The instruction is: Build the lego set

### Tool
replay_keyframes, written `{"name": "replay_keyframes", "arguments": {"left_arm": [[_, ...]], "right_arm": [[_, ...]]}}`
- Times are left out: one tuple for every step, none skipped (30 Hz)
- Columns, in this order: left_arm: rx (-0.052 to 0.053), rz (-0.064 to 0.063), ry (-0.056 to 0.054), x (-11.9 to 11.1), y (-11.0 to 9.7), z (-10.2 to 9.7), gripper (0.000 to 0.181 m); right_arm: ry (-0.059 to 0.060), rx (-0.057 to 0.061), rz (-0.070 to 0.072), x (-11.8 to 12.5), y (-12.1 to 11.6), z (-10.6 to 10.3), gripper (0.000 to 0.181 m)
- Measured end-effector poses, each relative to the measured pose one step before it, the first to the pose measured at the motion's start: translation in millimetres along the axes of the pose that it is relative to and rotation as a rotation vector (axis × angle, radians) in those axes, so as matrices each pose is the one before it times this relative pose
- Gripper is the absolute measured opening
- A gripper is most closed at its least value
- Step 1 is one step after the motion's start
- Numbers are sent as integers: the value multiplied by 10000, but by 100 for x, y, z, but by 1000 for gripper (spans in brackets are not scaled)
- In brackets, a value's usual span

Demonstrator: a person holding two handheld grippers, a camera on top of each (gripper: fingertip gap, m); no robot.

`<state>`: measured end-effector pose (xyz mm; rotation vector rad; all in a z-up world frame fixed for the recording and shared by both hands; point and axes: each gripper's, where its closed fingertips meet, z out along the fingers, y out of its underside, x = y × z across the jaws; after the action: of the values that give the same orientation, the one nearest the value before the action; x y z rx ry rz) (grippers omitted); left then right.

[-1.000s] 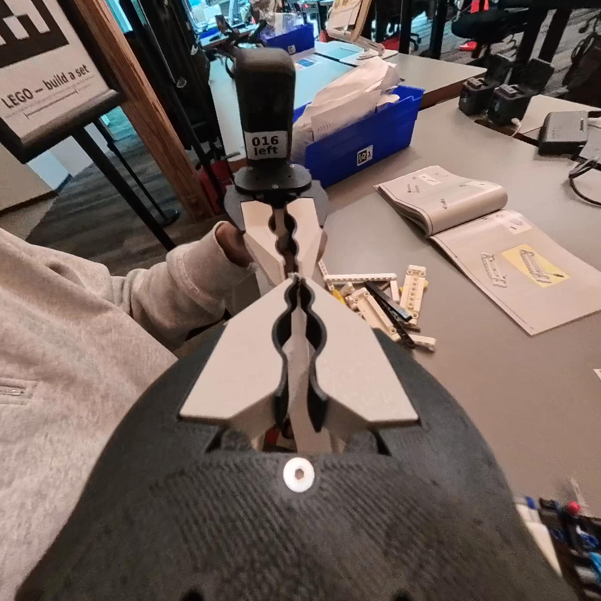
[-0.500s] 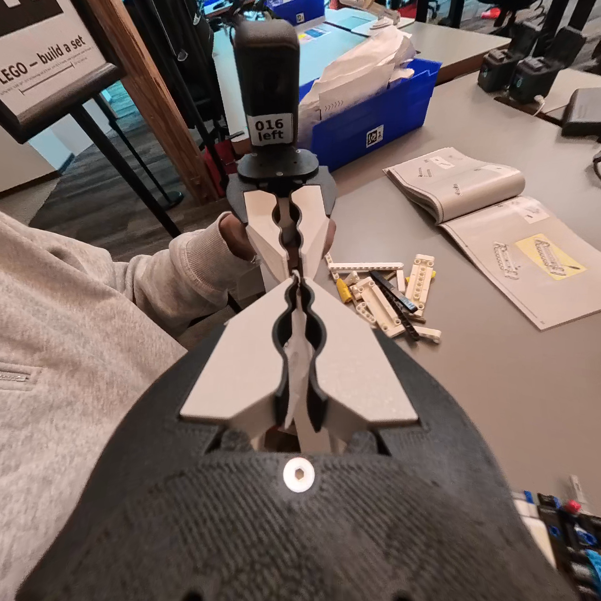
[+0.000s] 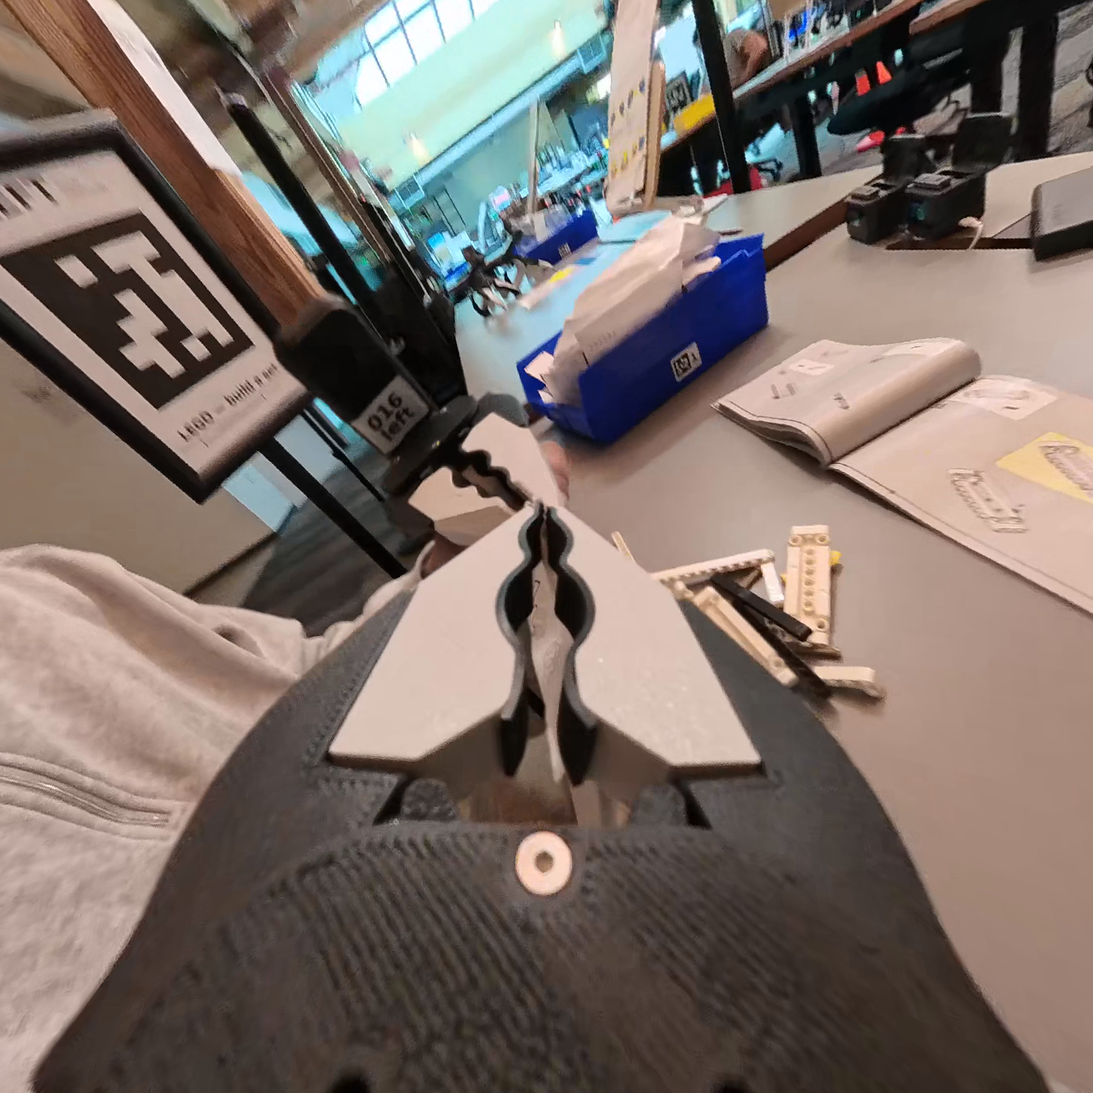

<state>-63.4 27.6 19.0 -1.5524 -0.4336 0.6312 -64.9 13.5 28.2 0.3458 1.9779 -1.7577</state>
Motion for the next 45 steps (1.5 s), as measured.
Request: {"name": "replay_keyframes", "arguments": {"left_arm": [[36,83,-93,-50,-120,-17,0],[72,37,-56,-44,-130,-29,0],[68,44,-61,-56,-95,-54,0],[61,58,-72,-58,-70,-50,0],[-9,113,-120,-96,-2,-31,0],[-29,185,-154,-90,15,-19,0],[-52,201,-119,-50,21,-45,0],[-49,198,-113,-41,13,-32,0],[-82,269,-150,-59,53,-29,0],[-89,300,-154,-41,30,-32,0],[-116,349,-173,-35,65,4,0],[-117,385,-225,-52,94,26,0],[-39,284,-176,-30,1,27,0],[-36,146,-98,-7,63,52,0],[-79,114,-67,-30,169,77,0],[-88,206,-63,18,185,20,0],[-79,261,-124,-8,133,28,0],[-121,285,-130,-12,159,54,0],[-74,273,-113,23,93,42,0],[-7,139,-37,31,11,-11,0],[71,23,66,48,-57,-73,0],[172,-26,31,15,-199,-130,0],[130,-143,38,-26,-115,-58,0],[69,-207,117,2,12,-30,0],[260,-214,52,-85,-244,-117,0],[294,-518,199,-61,-261,-155,0],[196,-793,310,-111,6,-56,0],[179,-944,386,-127,88,-2,0],[293,-865,446,-3,-92,-114,0],[3,-900,524,5,227,-88,0],[14,-744,518,58,56,-179,0],[208,-537,464,214,-208,-232,0],[78,-486,385,152,-90,-167,0],[143,-310,266,142,-179,-103,0],[2,-313,239,159,18,25,0],[-114,-142,31,-47,205,105,0],[-250,-31,40,41,415,185,0],[-337,-62,119,146,512,248,0],[-158,-4,117,203,256,208,0],[-26,-68,164,259,52,161,0],[32,-80,176,266,-35,142,0],[86,-76,141,196,-109,89,0],[62,-50,107,137,-52,99,0],[21,-45,87,95,40,144,0],[75,-33,72,73,-6,131,0]], "right_arm": [[-116,233,185,-28,-155,-10,0],[-50,208,105,-18,-140,24,0],[2,179,59,1,-108,53,0],[19,151,54,8,-93,62,0],[31,137,66,72,-73,85,0],[0,114,89,81,-49,78,0],[-63,79,153,51,-21,79,0],[-74,70,133,31,-23,73,0],[-41,86,107,49,-4,60,0],[-37,103,112,28,-11,64,0],[10,78,53,69,20,35,0],[60,96,10,104,-8,35,0],[6,108,77,56,-20,2,0],[-7,74,101,87,-9,-2,0],[55,62,48,159,35,-4,0],[33,34,93,186,97,16,0],[-62,66,190,126,51,9,0],[-50,91,185,150,45,3,0],[-99,74,216,115,28,-10,0],[-187,111,275,5,8,-21,0],[-275,107,399,-54,41,-5,0],[-411,177,550,-174,-7,16,0],[-372,185,499,-123,-25,19,0],[-247,143,308,-4,-9,16,0],[-347,196,292,-173,-42,72,0],[-334,177,208,-239,-6,132,0],[-82,108,-10,-24,-29,75,0],[127,41,-298,98,-29,44,0],[161,-140,-601,-43,83,69,0],[356,-298,-716,72,141,19,0],[364,-350,-807,-24,97,-32,0],[220,-93,-739,-310,-342,-155,0],[214,91,-534,-282,-647,-297,0],[20,-165,-438,-471,-295,-163,0],[100,-524,-335,-251,282,35,0],[173,-443,-301,-133,312,88,6],[103,-271,-298,-215,203,87,15],[115,-234,-230,-133,203,65,21],[84,-282,-180,-95,291,77,20],[43,-278,-145,-81,315,73,19],[4,-220,-84,-93,265,53,11],[-17,-120,-69,-115,106,-51,0],[-15,-47,-55,-87,-39,-130,0],[61,-92,-42,35,13,-127,0],[82,-54,-55,51,-7,-126,0]]}}
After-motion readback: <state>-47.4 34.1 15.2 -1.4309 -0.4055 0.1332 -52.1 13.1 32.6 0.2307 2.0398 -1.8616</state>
